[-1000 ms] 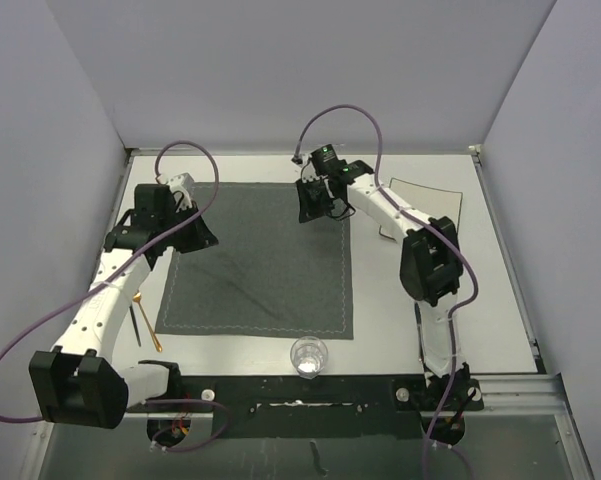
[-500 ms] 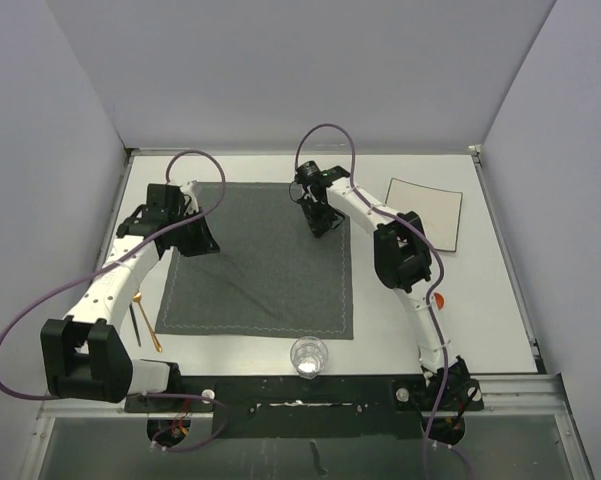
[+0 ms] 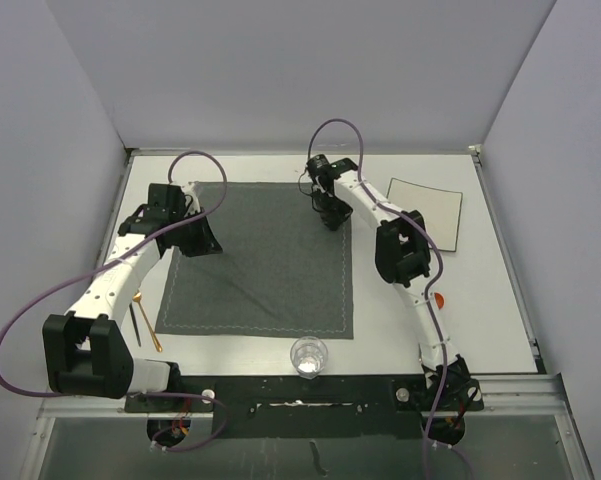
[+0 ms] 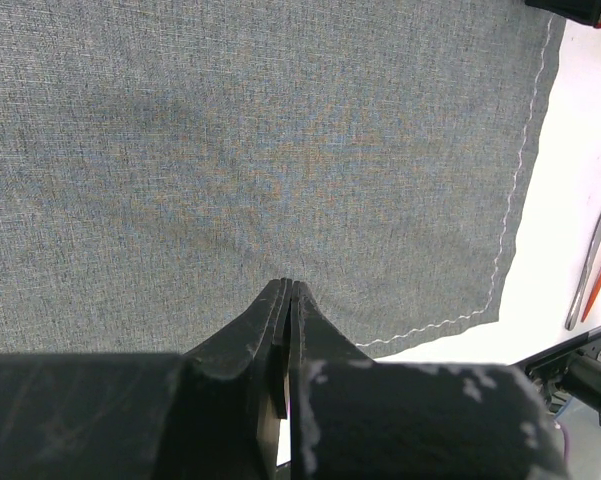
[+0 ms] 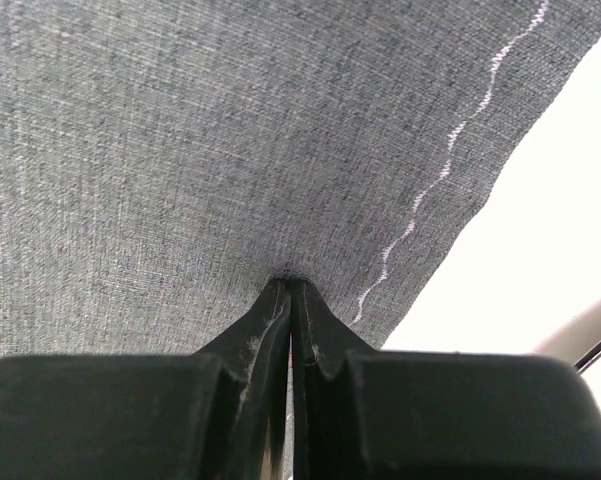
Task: Set the dinner table for one person
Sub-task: Adjust the napkin at the center of the board.
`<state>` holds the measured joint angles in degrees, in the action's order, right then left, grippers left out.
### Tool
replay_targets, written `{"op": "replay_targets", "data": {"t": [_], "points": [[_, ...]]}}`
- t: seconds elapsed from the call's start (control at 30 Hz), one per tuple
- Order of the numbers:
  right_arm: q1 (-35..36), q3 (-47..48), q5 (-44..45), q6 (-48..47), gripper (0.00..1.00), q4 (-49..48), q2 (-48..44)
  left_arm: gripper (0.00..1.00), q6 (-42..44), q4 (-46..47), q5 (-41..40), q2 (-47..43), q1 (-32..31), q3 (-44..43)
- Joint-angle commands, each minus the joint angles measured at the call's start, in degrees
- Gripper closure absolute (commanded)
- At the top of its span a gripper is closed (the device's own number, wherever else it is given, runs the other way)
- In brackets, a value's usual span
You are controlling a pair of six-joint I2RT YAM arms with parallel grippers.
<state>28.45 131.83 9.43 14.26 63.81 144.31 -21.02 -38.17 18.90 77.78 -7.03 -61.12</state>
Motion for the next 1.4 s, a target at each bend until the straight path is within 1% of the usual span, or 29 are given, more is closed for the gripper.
{"op": "replay_targets", "data": {"t": [0.0, 0.23, 0.63, 0.87, 0.9, 1.0, 1.03, 1.07, 1.13, 1.17, 1.27, 1.3, 1.37], "points": [[-1.53, 3.13, 2.33, -1.48, 1.00, 2.55, 2.44, 1.00, -0.52, 1.99, 1.17, -0.26, 0.26, -0.83], [-3.45, 5.73, 3.04, -2.45, 1.00, 3.55, 5.53, 1.00, -0.72, 1.61, 0.97, -0.18, 0.26, -1.37], [-9.42, 10.79, 2.11, -4.14, 1.00, 4.12, 9.39, 1.00, -0.94, 1.64, 1.11, 2.20, 0.26, -2.48], [-10.40, 10.49, -1.38, -6.14, 1.00, 1.69, 7.73, 1.00, -1.13, 2.30, 1.20, 4.10, 0.26, -3.12], [-10.25, 9.67, -2.40, -6.20, 0.98, 0.90, 6.84, 1.00, -1.21, 2.43, 1.26, 4.27, 0.26, -3.10], [-9.42, 6.63, -4.95, -6.64, 0.72, -1.59, 3.60, 1.00, -1.52, 2.90, 1.79, 4.68, 0.26, -3.10], [-9.04, 5.69, -5.71, -6.76, 0.60, -2.19, 2.66, 1.00, -1.59, 3.00, 1.91, 4.74, 0.26, -3.12], [-8.67, 5.08, -6.71, -6.90, 0.44, -2.79, 1.77, 1.00, -1.66, 3.07, 2.03, 4.71, 0.18, -3.12], [-7.90, 4.44, -7.64, -6.90, 0.04, -3.44, 0.07, 1.00, -1.79, 3.06, 2.11, 4.46, 0.17, -3.00], [-7.52, 4.36, -8.08, -6.90, 0.01, -3.57, -0.77, 0.98, -1.75, 3.09, 2.22, 4.08, 0.17, -2.85], [-6.43, 3.06, -9.02, -6.79, 0.02, -5.07, -4.87, 0.85, -1.73, 3.45, 2.24, 2.47, 0.17, -2.33], [-6.05, 2.33, -8.72, -6.64, 0.02, -5.84, -6.61, 0.75, -1.65, 3.57, 2.20, 1.86, 0.17, -2.11], [-5.64, 1.13, -7.69, -5.90, 0.02, -6.74, -9.93, 0.50, -1.59, 3.63, 2.23, 0.76, 0.17, -1.83]]}}
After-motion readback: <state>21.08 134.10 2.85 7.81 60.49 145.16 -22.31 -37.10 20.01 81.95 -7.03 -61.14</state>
